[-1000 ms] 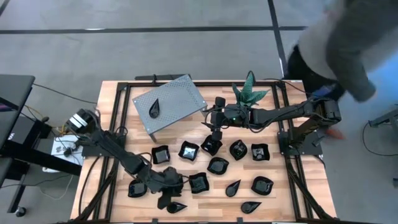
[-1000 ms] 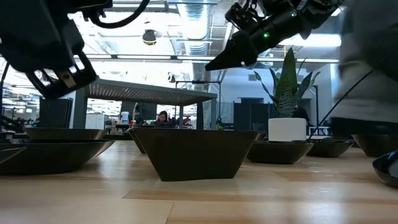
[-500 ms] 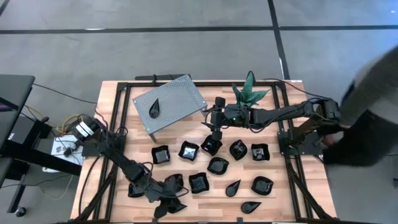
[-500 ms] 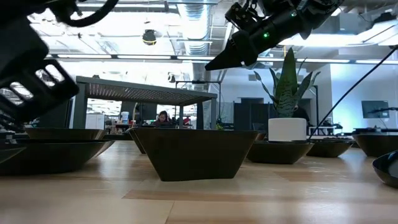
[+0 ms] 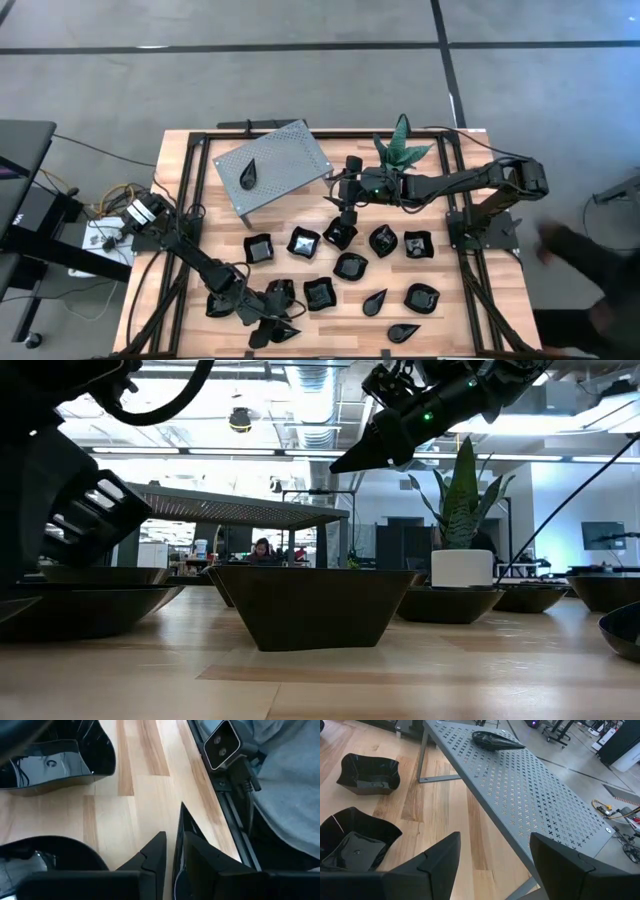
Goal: Pick & Place Mini shaped plates
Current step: Stack the black drop-shaped plate on the black drop-shaped plate on the shelf
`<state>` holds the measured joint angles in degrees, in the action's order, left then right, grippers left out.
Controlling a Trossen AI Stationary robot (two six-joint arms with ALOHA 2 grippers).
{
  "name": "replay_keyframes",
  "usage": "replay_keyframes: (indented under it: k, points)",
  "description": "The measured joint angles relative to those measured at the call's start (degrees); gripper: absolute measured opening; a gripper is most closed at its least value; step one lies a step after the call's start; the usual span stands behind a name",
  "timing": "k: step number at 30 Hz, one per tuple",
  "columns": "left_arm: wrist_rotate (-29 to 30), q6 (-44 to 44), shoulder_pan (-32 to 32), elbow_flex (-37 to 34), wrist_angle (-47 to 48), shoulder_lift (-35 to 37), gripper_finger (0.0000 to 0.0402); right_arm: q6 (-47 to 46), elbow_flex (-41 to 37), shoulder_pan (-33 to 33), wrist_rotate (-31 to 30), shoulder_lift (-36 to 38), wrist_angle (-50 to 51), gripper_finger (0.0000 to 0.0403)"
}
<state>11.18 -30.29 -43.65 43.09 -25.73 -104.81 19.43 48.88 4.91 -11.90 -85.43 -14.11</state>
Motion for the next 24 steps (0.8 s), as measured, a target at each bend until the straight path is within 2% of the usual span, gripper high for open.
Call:
replay_keyframes:
  k: [17,24]
  points:
    - [0.57,-0.4,0.19,0.02,0.15,-1.73,0.0067,0.01,0.0,0.0,0.02,0.0,-0.02,0.0234]
    - [0.2,-4.25,-0.56,0.04,-0.38,-1.44,0.0067,0.01,0.0,0.01,0.02,0.0,-0.02,0.0234]
